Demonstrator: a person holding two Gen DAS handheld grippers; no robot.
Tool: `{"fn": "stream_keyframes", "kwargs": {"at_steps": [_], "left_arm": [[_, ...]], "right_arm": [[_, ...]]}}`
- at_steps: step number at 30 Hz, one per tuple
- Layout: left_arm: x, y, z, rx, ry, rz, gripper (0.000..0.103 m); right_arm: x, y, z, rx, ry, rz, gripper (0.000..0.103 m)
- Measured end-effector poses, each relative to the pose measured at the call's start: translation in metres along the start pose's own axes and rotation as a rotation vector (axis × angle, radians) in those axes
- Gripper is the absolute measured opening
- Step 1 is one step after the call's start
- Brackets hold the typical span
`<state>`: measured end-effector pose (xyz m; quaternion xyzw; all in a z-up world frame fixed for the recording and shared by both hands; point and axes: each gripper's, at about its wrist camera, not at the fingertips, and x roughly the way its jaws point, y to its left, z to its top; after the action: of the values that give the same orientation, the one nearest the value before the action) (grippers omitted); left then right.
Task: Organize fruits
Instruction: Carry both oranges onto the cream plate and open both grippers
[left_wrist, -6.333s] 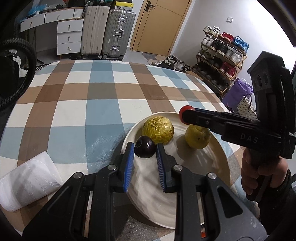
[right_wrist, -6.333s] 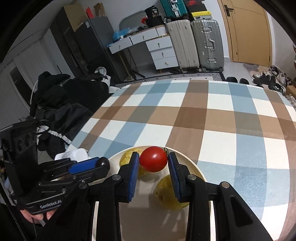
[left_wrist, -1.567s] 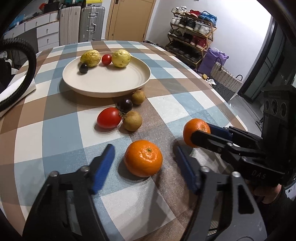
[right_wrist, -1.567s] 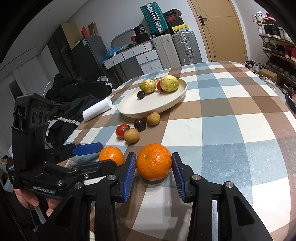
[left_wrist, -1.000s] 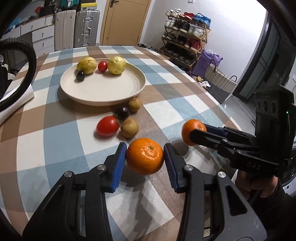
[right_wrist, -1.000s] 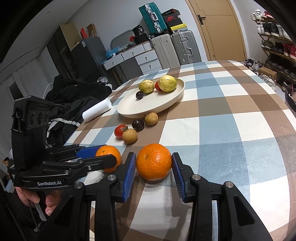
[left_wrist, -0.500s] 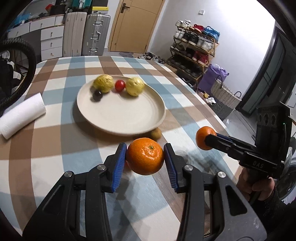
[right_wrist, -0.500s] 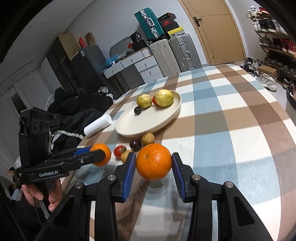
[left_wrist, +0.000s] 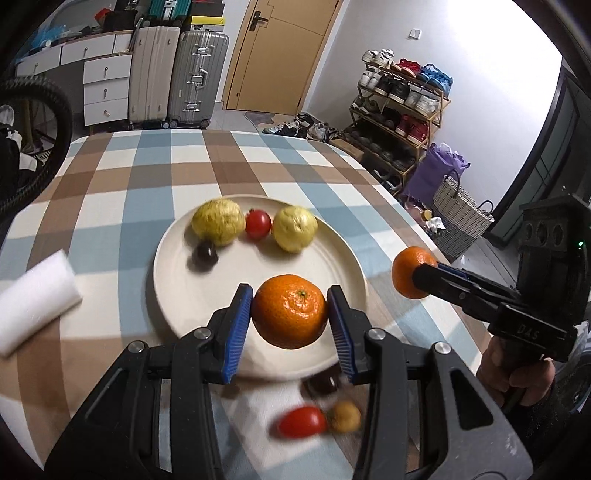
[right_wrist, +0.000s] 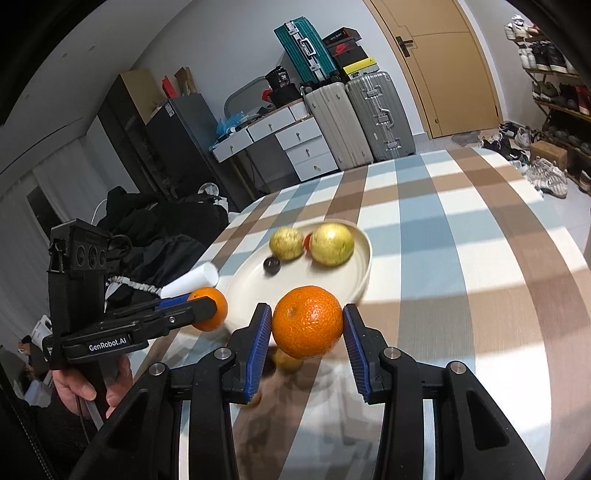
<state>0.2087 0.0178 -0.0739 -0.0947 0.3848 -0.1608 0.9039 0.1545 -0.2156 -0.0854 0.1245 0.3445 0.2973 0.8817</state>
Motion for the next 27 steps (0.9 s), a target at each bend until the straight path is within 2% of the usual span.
{"fn": "stream_keyframes", "kwargs": {"at_steps": [10, 19, 27], "left_arm": [[0.051, 0.006, 0.029, 0.001, 0.023, 0.010, 0.039], [0.085, 0.012, 0.039, 0.009, 0.060, 0.019, 0.039], [0.100, 0.013, 0.041, 0.006, 0.080, 0.022, 0.039]], "right_arm": [[0.041, -0.009, 0.043, -0.039, 0.013, -0.003, 0.040], [0.075, -0.018, 0.055, -0.060, 0.054, -0.041, 0.040], [0.093, -0.022, 0.055, -0.083, 0.094, -0.062, 0.040]]}}
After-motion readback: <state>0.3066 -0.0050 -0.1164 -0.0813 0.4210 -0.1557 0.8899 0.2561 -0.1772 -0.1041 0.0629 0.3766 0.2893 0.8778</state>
